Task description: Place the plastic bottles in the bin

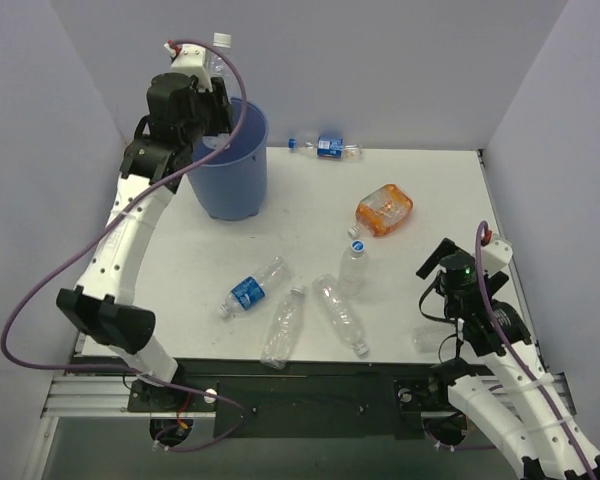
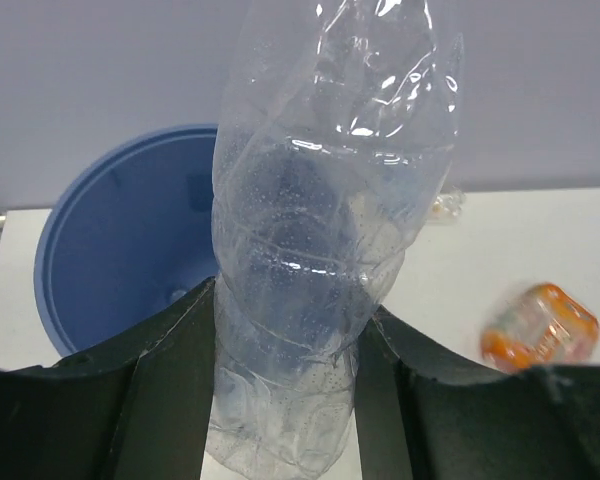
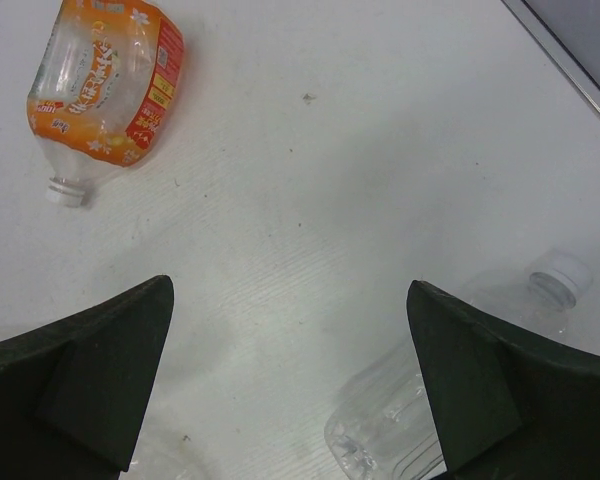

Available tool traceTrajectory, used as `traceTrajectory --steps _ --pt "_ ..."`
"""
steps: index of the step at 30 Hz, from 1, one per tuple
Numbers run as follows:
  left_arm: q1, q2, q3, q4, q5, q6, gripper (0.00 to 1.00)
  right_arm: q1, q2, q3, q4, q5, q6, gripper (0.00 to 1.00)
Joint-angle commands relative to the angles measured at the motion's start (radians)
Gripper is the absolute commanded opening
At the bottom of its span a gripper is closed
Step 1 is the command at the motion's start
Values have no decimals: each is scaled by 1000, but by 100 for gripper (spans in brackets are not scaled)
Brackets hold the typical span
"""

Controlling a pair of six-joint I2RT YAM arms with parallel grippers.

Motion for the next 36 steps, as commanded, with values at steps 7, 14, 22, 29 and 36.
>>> traceTrajectory --steps 7,14,22,29,36 --pt "98 320 235 87 -46 -34 77 9 -117 -16 -99 71 33 96" --pt "32 166 158 15 -85 21 91 11 -121 -26 -91 79 20 96" --pt "-278 -210 -394 -56 -292 69 92 11 -54 -44 -18 40 0 96" --pt "-338 -397 -777 -137 -113 -56 93 14 -20 -39 28 31 -16 96" --pt "-355 -270 -870 -182 -56 -71 94 17 12 -42 48 5 -6 96"
